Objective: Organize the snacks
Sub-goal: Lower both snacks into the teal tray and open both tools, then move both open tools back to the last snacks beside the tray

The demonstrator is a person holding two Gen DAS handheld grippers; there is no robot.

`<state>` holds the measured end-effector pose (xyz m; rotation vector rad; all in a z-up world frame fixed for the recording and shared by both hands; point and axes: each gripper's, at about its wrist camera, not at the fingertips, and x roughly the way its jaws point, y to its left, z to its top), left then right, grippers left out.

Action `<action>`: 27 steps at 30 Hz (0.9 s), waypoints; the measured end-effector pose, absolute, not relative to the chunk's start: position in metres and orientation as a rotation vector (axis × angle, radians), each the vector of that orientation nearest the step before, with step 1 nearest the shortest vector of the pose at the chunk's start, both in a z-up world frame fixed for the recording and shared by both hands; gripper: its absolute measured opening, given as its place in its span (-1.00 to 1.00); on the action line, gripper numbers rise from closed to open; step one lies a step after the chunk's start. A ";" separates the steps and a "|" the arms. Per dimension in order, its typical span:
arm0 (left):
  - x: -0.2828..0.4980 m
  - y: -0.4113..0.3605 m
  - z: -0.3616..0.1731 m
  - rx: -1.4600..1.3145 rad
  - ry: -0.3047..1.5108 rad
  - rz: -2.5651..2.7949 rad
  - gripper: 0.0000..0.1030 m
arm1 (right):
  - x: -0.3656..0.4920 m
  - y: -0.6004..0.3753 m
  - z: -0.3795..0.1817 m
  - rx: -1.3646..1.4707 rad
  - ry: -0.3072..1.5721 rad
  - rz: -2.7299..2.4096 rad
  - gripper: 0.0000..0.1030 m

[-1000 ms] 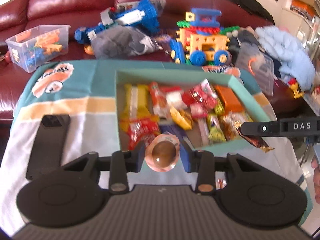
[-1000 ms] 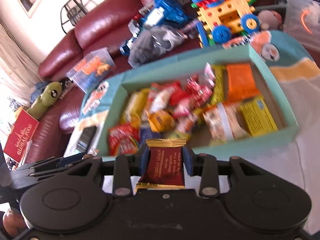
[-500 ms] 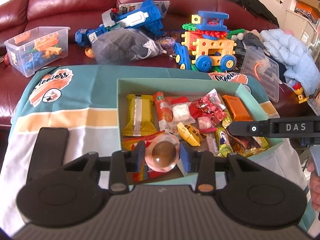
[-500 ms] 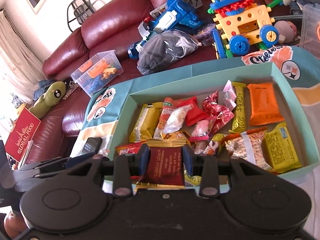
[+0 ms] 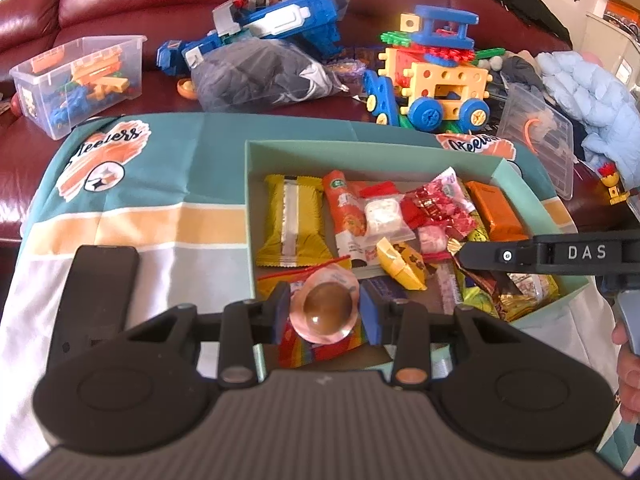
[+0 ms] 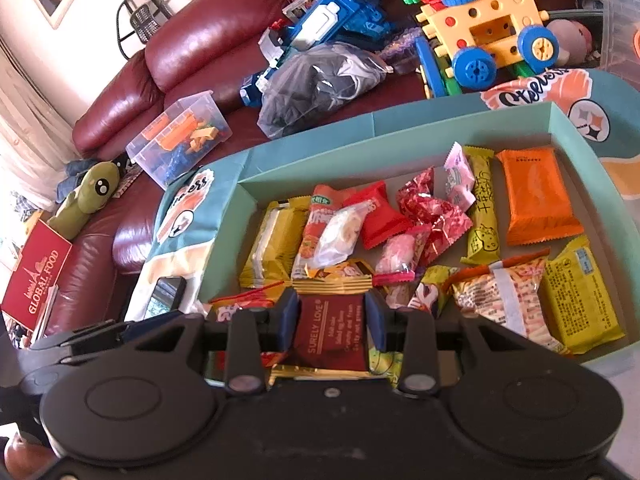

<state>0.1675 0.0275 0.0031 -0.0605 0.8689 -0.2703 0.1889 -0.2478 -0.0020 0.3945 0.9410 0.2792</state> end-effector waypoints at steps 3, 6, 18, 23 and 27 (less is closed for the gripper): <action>0.169 0.029 0.001 -0.067 0.871 -0.266 -0.29 | 0.192 -0.247 -0.005 0.397 0.945 0.276 -0.30; 0.169 0.029 0.000 -0.067 0.872 -0.267 -0.29 | 0.194 -0.246 -0.007 0.395 0.942 0.276 -0.30; 0.158 0.032 0.007 -0.067 0.832 -0.183 0.97 | 0.183 -0.254 0.006 0.380 0.887 0.243 1.00; 0.150 0.035 0.009 -0.087 0.851 -0.174 1.00 | 0.169 -0.269 0.010 0.410 0.890 0.214 1.00; 0.138 0.034 0.012 -0.087 0.855 -0.181 1.00 | 0.150 -0.284 0.008 0.429 0.903 0.173 1.00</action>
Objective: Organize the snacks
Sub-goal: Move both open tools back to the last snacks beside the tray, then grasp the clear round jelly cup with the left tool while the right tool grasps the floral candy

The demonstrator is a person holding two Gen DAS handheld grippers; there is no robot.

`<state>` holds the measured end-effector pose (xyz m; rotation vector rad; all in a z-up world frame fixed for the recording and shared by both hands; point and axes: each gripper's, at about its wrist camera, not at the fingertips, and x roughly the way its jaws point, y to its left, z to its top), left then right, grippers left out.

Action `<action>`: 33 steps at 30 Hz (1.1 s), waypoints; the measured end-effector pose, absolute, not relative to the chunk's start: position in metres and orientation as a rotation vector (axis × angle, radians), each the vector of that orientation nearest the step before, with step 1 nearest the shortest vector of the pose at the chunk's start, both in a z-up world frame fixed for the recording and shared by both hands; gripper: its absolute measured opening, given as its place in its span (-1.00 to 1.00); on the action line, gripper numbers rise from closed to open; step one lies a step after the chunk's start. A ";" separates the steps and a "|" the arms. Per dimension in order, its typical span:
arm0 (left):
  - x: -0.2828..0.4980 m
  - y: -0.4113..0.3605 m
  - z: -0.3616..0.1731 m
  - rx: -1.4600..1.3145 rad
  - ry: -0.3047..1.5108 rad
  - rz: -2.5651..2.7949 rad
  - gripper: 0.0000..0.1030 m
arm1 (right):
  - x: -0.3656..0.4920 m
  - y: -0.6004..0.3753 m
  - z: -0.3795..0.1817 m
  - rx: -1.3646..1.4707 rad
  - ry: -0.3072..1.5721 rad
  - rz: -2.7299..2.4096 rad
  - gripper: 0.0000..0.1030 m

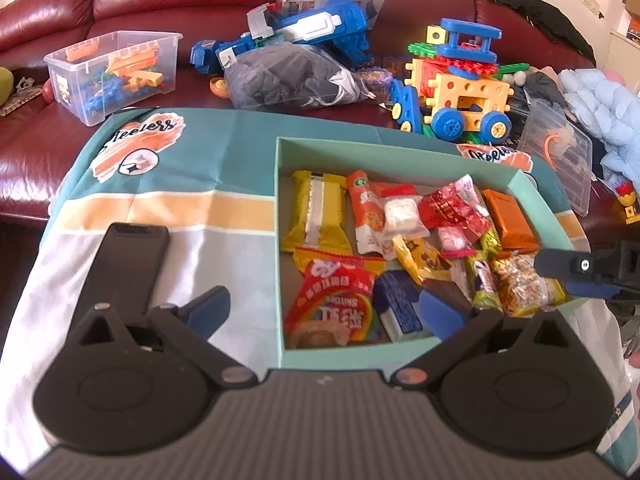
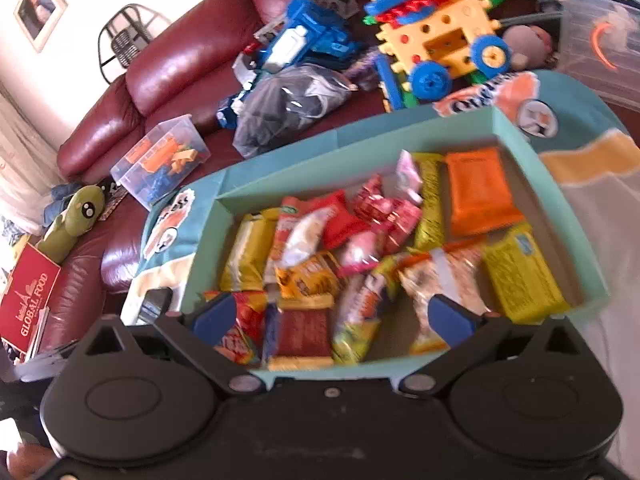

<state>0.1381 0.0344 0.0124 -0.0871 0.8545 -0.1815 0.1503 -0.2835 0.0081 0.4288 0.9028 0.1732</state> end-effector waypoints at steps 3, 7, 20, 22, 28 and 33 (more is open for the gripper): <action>0.129 0.032 0.015 -0.080 0.857 -0.189 1.00 | 0.137 -0.293 0.005 0.454 0.916 0.146 1.00; 0.117 0.025 0.017 -0.072 0.866 -0.205 1.00 | 0.118 -0.304 0.003 0.476 0.923 0.116 1.00; 0.074 -0.023 -0.008 0.020 0.941 -0.332 1.00 | 0.066 -0.323 -0.008 0.524 0.912 0.095 1.00; 0.068 -0.034 -0.017 0.037 0.967 -0.354 1.00 | 0.060 -0.325 -0.012 0.517 0.903 0.095 1.00; 0.057 -0.066 -0.039 0.074 1.027 -0.439 1.00 | 0.043 -0.325 -0.020 0.431 0.872 0.107 1.00; 0.054 -0.091 -0.052 0.119 1.043 -0.507 0.53 | 0.042 -0.334 -0.030 0.454 0.929 0.090 1.00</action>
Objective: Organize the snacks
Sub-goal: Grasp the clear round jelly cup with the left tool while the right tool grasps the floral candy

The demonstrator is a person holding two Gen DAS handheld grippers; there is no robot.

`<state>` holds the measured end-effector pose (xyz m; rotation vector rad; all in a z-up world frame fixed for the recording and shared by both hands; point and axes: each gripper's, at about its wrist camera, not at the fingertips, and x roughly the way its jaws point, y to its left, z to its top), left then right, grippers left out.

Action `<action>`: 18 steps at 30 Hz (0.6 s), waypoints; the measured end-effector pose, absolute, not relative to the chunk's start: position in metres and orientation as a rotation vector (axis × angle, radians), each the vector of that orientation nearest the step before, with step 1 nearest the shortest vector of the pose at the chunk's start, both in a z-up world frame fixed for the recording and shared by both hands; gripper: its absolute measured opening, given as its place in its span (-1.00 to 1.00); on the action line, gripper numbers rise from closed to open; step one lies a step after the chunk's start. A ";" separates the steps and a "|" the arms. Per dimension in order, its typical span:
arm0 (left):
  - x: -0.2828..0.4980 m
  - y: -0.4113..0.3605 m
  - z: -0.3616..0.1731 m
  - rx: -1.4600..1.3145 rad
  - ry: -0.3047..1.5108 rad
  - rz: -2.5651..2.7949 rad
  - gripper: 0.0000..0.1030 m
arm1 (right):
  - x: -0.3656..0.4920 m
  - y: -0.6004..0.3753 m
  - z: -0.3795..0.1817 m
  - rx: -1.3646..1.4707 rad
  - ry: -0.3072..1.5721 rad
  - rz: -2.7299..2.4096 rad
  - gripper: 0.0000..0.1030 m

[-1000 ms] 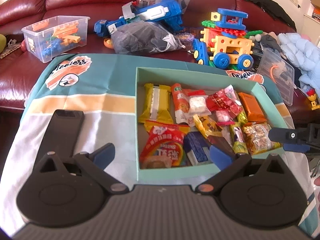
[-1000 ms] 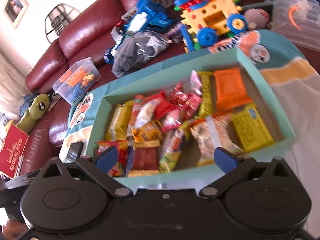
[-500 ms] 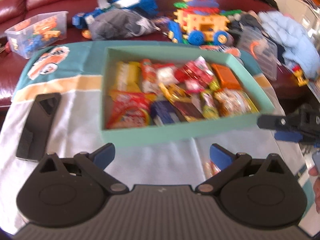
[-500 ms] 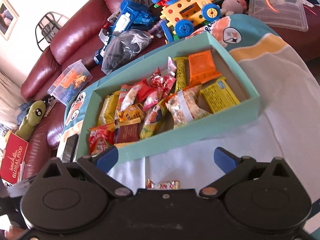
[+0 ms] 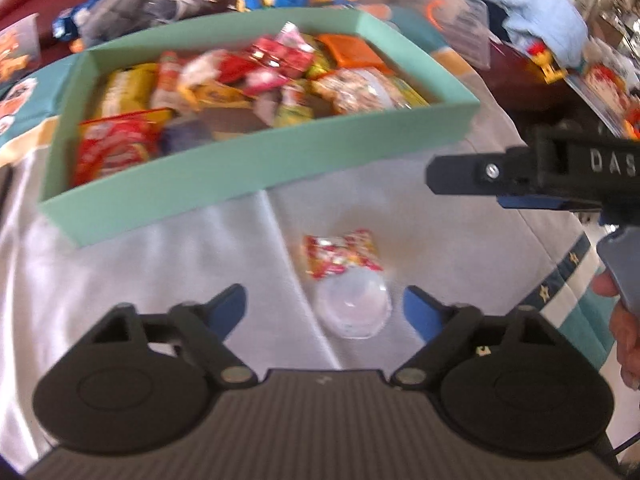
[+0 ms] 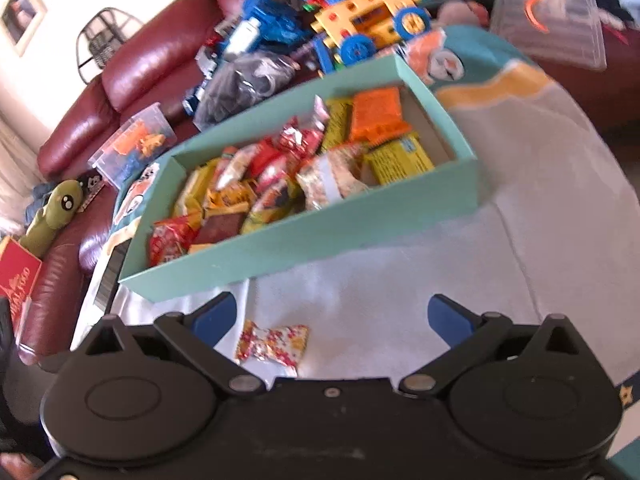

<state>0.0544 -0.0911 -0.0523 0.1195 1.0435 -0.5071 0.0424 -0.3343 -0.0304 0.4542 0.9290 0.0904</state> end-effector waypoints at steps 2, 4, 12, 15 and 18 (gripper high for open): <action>0.054 -0.098 -0.055 0.130 1.045 -0.525 0.33 | 0.043 -0.340 -0.035 0.483 0.944 0.082 1.00; 0.054 -0.103 -0.057 0.137 1.044 -0.538 0.19 | 0.043 -0.343 -0.038 0.495 0.953 0.078 1.00; 0.058 -0.096 -0.059 0.154 1.047 -0.556 -0.33 | 0.047 -0.341 -0.045 0.501 0.966 0.100 0.72; 0.063 -0.077 -0.056 0.133 1.045 -0.526 -0.35 | 0.052 -0.334 -0.046 0.484 0.974 0.127 0.53; 0.068 -0.055 -0.056 0.101 1.046 -0.474 -0.36 | 0.059 -0.325 -0.048 0.468 0.987 0.158 0.43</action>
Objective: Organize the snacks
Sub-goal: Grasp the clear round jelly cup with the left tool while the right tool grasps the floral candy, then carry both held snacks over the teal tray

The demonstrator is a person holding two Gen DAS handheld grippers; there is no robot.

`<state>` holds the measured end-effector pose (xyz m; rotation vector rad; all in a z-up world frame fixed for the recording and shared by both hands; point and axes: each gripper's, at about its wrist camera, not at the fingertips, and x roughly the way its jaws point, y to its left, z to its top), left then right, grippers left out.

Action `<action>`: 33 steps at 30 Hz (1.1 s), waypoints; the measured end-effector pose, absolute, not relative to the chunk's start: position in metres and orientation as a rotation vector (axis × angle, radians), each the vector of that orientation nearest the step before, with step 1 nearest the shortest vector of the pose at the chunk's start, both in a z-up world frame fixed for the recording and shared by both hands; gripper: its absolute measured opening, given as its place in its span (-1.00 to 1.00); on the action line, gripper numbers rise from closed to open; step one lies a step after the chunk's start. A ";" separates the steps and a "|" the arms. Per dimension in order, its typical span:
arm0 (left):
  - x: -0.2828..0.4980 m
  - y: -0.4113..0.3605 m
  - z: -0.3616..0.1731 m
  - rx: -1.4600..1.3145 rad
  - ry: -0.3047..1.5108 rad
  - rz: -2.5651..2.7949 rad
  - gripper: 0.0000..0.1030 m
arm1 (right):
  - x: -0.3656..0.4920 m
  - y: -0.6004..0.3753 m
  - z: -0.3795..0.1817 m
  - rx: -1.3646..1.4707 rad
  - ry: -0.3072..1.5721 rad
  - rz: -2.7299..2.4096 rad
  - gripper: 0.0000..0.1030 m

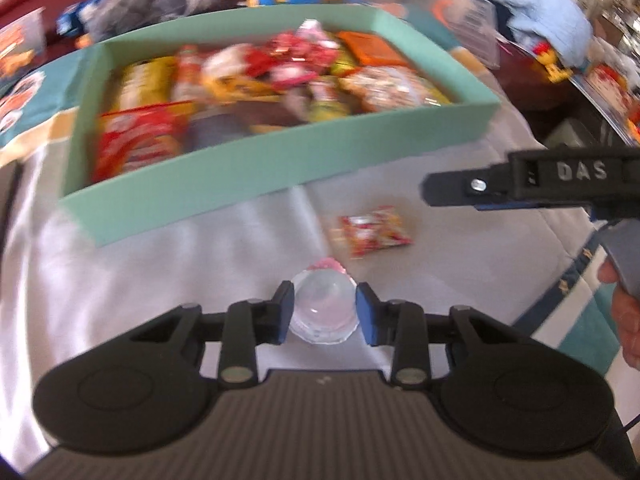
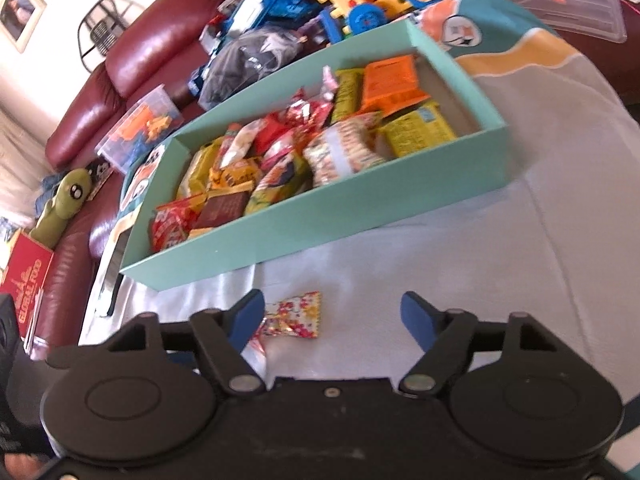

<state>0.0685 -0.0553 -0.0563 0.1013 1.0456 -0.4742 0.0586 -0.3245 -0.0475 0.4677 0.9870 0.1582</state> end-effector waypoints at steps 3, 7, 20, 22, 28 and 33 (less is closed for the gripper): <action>0.076 -0.037 -0.059 0.074 1.052 -0.425 -0.31 | 0.069 -0.312 -0.047 0.438 0.993 0.194 0.40; 0.080 -0.019 -0.062 0.032 1.052 -0.355 0.06 | 0.094 -0.285 -0.048 0.349 1.000 0.272 0.24; 0.081 0.006 -0.065 -0.033 1.017 -0.295 0.39 | 0.083 -0.250 -0.058 0.204 1.102 0.394 0.00; 0.080 0.008 -0.066 -0.037 1.014 -0.290 0.43 | 0.073 -0.246 -0.058 0.173 1.092 0.377 -0.11; 0.074 0.014 -0.066 -0.041 1.013 -0.284 0.51 | 0.061 -0.225 -0.056 -0.058 1.024 0.300 -0.62; 0.071 0.011 -0.066 -0.009 1.012 -0.296 0.51 | 0.058 -0.234 -0.055 0.038 1.046 0.291 -0.62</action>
